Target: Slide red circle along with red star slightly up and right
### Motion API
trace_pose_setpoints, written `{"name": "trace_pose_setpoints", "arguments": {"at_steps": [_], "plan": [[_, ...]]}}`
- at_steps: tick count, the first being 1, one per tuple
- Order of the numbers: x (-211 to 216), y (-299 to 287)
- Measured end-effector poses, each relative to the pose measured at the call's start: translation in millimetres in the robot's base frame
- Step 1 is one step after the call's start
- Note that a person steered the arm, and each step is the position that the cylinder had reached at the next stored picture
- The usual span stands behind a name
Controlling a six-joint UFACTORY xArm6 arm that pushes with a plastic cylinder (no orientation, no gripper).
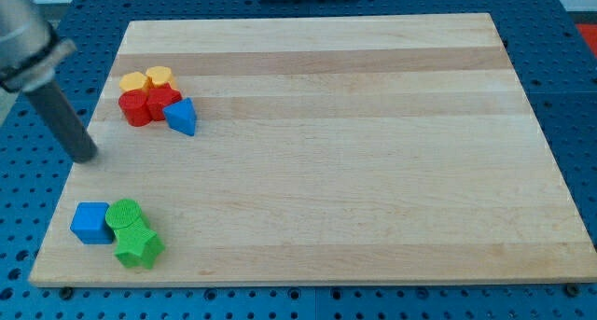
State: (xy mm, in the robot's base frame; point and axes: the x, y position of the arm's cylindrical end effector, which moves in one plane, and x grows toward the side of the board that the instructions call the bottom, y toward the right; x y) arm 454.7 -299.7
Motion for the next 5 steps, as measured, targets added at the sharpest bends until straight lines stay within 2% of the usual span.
{"name": "trace_pose_setpoints", "arguments": {"at_steps": [2,4,5], "plan": [[-32,-5],[-32,56],[-32,67]]}}
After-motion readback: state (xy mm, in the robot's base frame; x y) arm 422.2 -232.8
